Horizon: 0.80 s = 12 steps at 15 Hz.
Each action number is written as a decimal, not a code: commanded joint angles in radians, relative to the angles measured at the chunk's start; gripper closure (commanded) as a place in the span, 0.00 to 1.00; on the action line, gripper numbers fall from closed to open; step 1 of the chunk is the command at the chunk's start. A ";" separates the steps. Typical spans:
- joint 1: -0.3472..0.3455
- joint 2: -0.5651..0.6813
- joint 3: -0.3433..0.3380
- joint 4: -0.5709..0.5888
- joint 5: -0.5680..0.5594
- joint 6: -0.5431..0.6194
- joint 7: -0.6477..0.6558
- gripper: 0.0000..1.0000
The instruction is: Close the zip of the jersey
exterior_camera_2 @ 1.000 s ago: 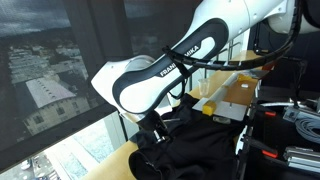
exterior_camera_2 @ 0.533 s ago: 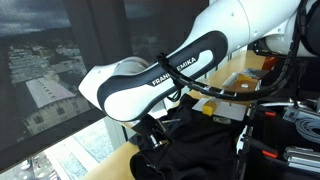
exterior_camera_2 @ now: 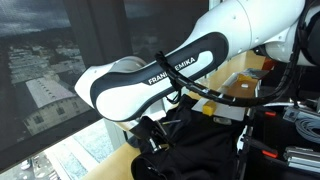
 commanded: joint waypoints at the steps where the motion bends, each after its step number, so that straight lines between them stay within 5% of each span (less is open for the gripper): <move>1: 0.033 0.046 0.007 0.115 0.061 -0.091 0.046 0.98; 10: 0.050 0.090 0.012 0.206 0.140 -0.196 0.100 0.98; 12: 0.048 0.048 0.014 0.127 0.155 -0.163 0.116 0.98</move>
